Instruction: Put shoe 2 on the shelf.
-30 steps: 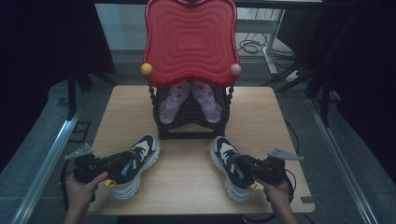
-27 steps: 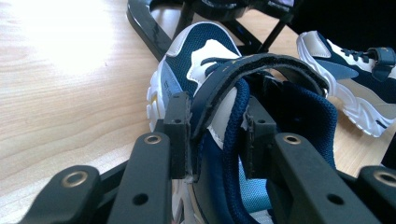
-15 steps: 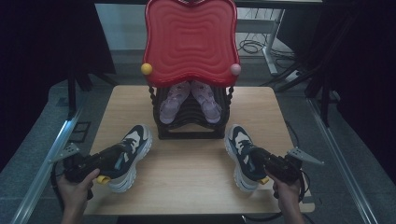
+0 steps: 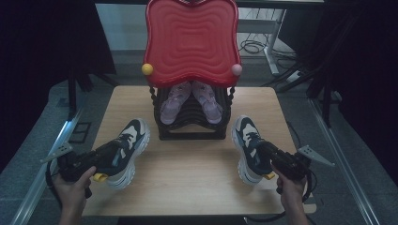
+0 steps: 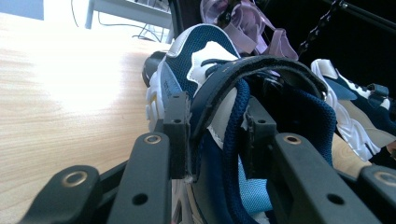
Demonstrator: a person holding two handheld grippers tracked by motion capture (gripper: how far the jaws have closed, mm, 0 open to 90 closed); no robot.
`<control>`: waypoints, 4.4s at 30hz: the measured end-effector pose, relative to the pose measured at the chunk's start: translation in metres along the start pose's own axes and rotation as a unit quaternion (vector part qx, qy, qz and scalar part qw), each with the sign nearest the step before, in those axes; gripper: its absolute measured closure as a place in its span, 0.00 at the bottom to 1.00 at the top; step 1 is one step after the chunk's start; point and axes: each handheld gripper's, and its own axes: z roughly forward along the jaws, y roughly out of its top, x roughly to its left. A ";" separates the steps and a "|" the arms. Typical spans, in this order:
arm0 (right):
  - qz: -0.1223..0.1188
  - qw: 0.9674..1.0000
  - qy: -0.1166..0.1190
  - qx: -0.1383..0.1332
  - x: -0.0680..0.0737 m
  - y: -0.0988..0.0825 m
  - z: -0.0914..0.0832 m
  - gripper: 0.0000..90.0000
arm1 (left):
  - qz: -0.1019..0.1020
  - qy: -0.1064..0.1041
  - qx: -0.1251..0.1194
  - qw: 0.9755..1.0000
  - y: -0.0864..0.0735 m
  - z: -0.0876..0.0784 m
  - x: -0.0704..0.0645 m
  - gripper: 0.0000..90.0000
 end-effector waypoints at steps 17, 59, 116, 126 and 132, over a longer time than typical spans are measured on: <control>0.008 1.000 -0.002 -0.025 0.001 0.008 0.001 0.77 | -0.006 0.002 -0.036 0.999 0.011 0.003 0.007 0.76; 0.042 0.994 0.023 -0.095 0.003 0.075 0.017 0.78 | -0.026 -0.015 -0.120 0.992 0.082 0.002 0.008 0.76; -0.033 0.988 -0.001 -0.153 0.070 0.208 0.033 0.78 | 0.015 -0.023 -0.172 0.985 0.224 0.028 -0.055 0.76; -0.034 0.988 0.020 -0.150 0.090 0.233 0.050 0.78 | 0.008 -0.041 -0.165 0.985 0.242 0.051 -0.070 0.76; -0.034 0.989 0.037 -0.143 0.103 0.242 0.064 0.78 | 0.013 -0.043 -0.163 0.986 0.253 0.061 -0.077 0.76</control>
